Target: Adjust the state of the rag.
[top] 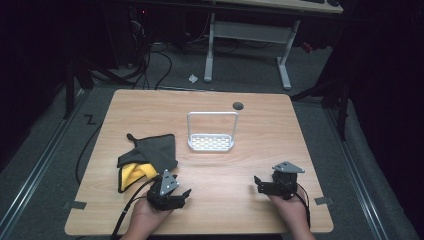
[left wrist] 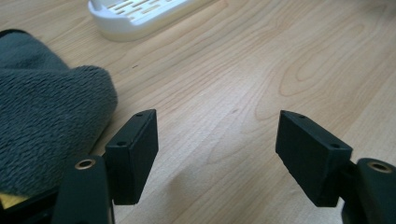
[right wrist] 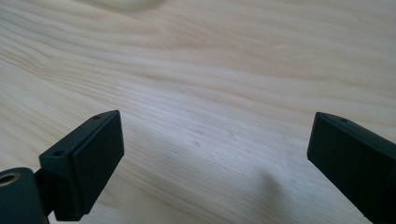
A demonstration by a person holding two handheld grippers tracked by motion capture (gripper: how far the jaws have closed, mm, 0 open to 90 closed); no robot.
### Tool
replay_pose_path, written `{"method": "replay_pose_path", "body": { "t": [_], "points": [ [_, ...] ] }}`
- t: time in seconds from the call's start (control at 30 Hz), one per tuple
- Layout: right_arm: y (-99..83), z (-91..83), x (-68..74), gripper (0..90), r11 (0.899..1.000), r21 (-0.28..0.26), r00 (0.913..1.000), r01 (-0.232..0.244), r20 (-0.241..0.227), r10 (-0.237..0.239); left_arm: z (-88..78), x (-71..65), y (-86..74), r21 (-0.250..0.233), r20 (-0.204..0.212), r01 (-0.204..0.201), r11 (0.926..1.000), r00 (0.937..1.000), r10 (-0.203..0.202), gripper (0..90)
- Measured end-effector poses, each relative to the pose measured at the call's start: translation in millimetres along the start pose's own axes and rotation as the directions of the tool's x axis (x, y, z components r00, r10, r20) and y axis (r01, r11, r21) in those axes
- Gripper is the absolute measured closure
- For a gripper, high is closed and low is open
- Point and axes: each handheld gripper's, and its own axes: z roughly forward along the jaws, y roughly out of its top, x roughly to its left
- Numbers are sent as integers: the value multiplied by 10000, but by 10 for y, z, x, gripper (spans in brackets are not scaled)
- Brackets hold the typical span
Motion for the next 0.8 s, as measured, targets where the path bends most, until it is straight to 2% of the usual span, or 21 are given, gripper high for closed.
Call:
{"method": "replay_pose_path", "body": {
  "t": [0.07,0.13,0.2,0.33,0.43,0.5,0.6,0.67,0.73,0.8],
  "points": [
    [27,-27,35,45,9995,-319,9996,43,-273,-52,-7,40,-10,-126,119,313,9994,9994,-311,318],
    [34,-28,46,45,9994,-353,9985,-21,-554,2,-4,73,-12,-68,165,547,9985,9984,-545,321],
    [23,-30,40,45,9995,-306,9974,-17,-716,-5,-7,85,-15,-91,118,542,9985,9985,-541,319],
    [7,-27,14,54,9991,-237,9951,-356,-930,332,-20,125,-21,-166,101,616,9980,9981,-614,318],
    [11,-12,13,59,9989,-196,9944,-423,-975,402,-42,143,-23,-332,158,732,9968,9972,-727,322],
    [14,-7,21,65,9990,-213,9941,-395,-1020,371,-79,165,-19,-474,162,838,9954,9964,-831,324],
    [16,-12,39,83,9989,-205,9931,-421,-1101,396,-174,214,-5,-1018,205,977,9900,9952,-961,354],
    [16,-13,42,90,9989,-212,9928,-423,-1134,396,-212,241,4,-1104,172,1010,9887,9949,-997,366],
    [14,-10,48,109,9989,-188,9918,-426,-1213,401,-303,315,22,-1207,-104,993,9877,9948,-1013,373],
    [11,-7,49,120,9989,-165,9912,-436,-1262,411,-396,401,24,-1421,-276,1123,9835,9927,-1173,373]
  ]
}}
